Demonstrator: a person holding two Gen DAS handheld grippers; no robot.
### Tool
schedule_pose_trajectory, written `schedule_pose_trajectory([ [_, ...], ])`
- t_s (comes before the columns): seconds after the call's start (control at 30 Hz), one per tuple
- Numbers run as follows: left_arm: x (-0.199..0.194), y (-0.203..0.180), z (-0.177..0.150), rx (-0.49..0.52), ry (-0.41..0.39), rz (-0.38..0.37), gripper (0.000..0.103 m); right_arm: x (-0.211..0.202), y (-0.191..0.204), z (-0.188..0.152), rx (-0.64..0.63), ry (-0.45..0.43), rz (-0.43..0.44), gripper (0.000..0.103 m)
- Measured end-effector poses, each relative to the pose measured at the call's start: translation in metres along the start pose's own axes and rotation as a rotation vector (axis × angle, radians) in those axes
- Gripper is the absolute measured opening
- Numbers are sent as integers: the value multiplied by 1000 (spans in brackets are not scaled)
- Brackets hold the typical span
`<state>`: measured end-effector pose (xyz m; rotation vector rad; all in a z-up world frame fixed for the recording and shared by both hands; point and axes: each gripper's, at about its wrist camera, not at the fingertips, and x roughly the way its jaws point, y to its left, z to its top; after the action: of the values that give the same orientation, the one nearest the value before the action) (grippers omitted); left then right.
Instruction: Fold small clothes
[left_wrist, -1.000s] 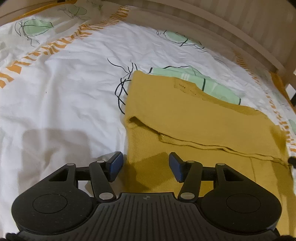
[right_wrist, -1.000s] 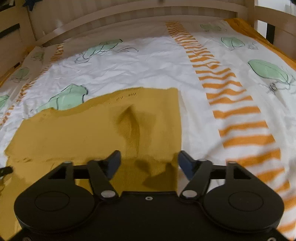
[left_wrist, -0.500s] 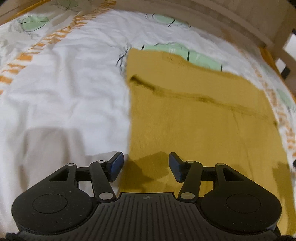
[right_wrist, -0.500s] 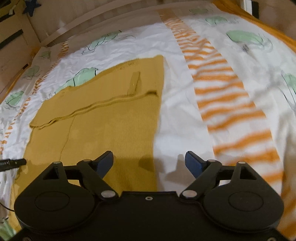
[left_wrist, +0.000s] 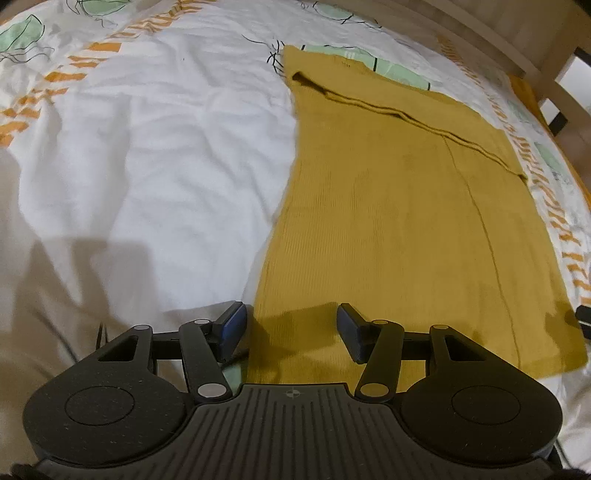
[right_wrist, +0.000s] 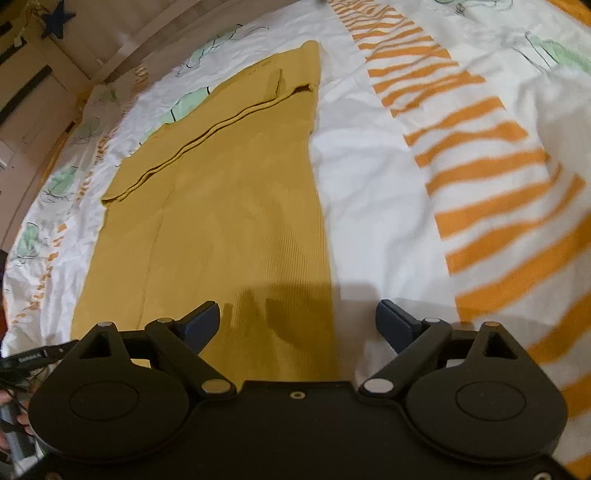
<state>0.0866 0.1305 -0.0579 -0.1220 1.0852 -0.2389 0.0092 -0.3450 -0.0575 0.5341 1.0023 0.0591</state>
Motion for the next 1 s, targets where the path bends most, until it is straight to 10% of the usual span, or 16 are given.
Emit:
schedule_pose_trajectory([
  [1.0, 5, -7, -22, 26, -33, -72, 65, -1, -9, -24, 11, 44, 161, 103],
])
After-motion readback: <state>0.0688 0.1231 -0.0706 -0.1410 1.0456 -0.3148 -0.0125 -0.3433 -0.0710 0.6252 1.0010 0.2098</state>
